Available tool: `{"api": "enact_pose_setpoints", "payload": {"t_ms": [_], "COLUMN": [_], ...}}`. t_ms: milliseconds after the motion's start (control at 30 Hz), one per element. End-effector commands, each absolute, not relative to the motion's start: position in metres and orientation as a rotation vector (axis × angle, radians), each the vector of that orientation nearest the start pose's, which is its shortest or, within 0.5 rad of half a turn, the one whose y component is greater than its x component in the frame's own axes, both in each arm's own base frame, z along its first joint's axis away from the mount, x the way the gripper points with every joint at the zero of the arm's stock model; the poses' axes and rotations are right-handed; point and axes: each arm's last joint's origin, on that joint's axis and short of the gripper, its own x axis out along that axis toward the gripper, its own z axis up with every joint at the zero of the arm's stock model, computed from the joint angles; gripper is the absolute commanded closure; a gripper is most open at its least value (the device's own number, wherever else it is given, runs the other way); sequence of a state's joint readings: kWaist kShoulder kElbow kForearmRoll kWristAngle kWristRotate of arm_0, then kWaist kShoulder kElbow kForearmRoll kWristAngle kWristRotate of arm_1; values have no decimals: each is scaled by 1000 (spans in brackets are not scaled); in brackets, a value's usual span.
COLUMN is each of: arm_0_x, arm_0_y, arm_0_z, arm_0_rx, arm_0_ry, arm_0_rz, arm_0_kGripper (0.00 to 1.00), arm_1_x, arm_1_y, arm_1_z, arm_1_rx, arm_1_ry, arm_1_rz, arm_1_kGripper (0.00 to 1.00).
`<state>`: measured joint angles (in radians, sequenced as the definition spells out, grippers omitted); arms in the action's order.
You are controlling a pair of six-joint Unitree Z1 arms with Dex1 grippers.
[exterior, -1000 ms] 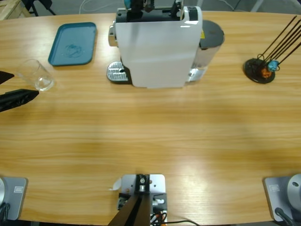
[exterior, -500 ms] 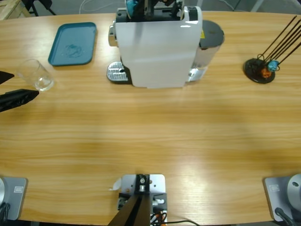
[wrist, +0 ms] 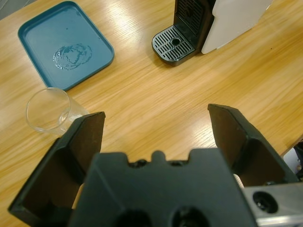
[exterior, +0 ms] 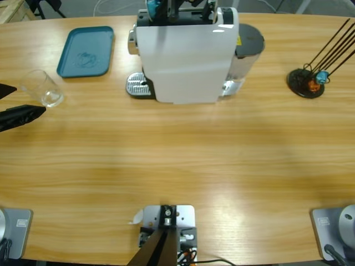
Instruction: Pour coffee
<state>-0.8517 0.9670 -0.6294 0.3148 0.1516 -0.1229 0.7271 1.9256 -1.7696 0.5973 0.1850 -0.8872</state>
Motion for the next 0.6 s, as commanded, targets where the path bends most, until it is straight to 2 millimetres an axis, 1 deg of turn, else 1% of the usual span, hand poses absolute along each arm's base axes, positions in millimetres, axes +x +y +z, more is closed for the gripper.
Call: {"api": "enact_pose_setpoints", "payload": {"t_ms": [33,67,100,200,267,433,500,567,600], "arm_0_x": [82,82,82,82,82,82,82,82,83], "arm_0_y": [-83,-83,-83,-83,-83,-83,-83,-83,-83], "arm_0_z": [291,291,291,291,291,291,291,291,291], "arm_0_rx": [212,211,211,211,212,212,211,212,212], "arm_0_ry": [642,641,642,641,642,642,641,643,643], "arm_0_rz": [-624,-625,-625,-625,-624,-624,-625,-626,-626], "arm_0_kGripper": [59,59,59,59,59,59,59,59,59], "arm_1_x": [322,322,322,322,322,320,313,299,291], "arm_1_y": [302,302,302,302,302,304,306,314,317], "arm_1_z": [345,346,346,346,345,350,358,372,381], "arm_1_rx": [-991,-986,-986,-984,-981,-985,-991,-995,-983], "arm_1_ry": [422,428,432,443,448,442,420,390,383], "arm_1_rz": [1192,1190,1191,1189,1188,1182,1185,1196,1196], "arm_1_kGripper": [670,532,464,379,349,345,340,340,313]}}
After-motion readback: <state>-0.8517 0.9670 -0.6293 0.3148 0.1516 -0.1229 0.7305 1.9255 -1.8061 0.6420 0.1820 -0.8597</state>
